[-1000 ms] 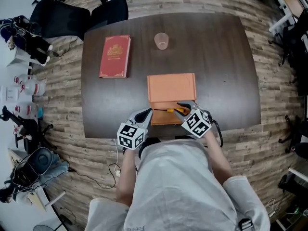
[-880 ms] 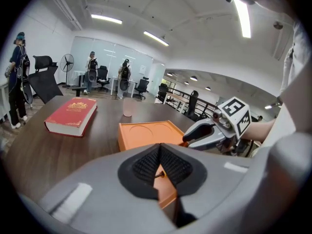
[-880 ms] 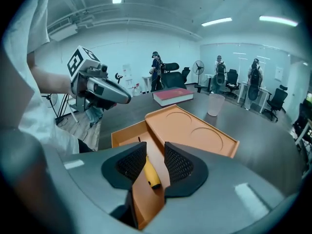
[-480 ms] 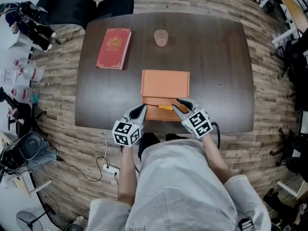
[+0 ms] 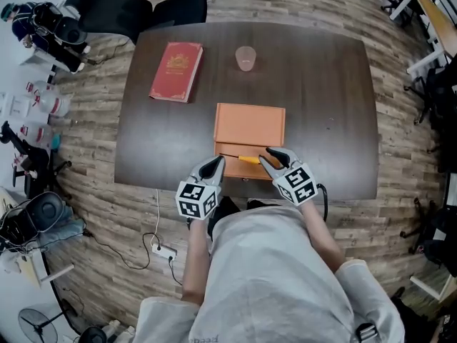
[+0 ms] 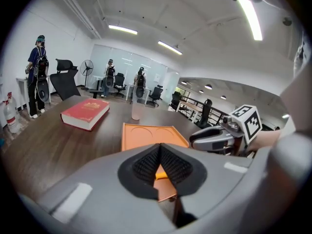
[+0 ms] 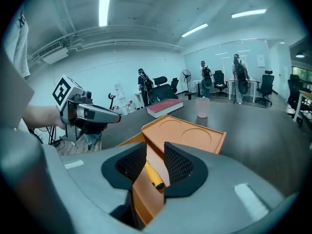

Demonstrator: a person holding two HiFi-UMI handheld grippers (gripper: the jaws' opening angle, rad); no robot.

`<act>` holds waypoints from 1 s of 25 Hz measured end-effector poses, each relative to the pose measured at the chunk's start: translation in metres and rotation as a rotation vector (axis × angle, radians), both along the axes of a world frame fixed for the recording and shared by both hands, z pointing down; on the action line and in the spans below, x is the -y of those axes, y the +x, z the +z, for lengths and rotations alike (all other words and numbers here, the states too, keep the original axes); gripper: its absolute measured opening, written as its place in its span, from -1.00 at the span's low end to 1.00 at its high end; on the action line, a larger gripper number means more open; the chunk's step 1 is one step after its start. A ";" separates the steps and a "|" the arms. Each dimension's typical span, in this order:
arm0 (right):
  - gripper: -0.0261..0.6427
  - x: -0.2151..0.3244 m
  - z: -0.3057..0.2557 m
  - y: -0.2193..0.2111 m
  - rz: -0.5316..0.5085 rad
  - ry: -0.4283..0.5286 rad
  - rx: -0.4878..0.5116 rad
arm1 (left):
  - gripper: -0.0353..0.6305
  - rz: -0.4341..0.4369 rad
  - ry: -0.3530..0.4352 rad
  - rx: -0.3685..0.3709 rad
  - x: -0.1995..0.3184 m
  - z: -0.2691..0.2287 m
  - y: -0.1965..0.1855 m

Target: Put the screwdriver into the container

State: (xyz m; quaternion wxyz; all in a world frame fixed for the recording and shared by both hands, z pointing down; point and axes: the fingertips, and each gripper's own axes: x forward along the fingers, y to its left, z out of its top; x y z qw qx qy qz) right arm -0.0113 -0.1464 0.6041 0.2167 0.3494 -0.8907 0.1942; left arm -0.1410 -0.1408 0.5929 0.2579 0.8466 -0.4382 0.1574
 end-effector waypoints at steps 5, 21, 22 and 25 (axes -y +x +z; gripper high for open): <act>-0.60 -0.005 0.001 0.001 -0.009 0.001 0.006 | -0.73 -0.027 -0.005 -0.003 -0.004 0.003 -0.001; -0.81 -0.017 0.005 0.011 0.006 -0.005 0.015 | -0.73 -0.020 -0.006 -0.003 -0.021 0.005 0.002; -0.82 -0.017 0.005 0.010 0.007 -0.007 0.017 | -0.73 -0.016 -0.006 -0.001 -0.020 0.005 0.002; -0.87 -0.016 0.006 0.007 0.008 -0.014 0.026 | -0.73 -0.009 -0.005 0.005 -0.019 0.003 0.002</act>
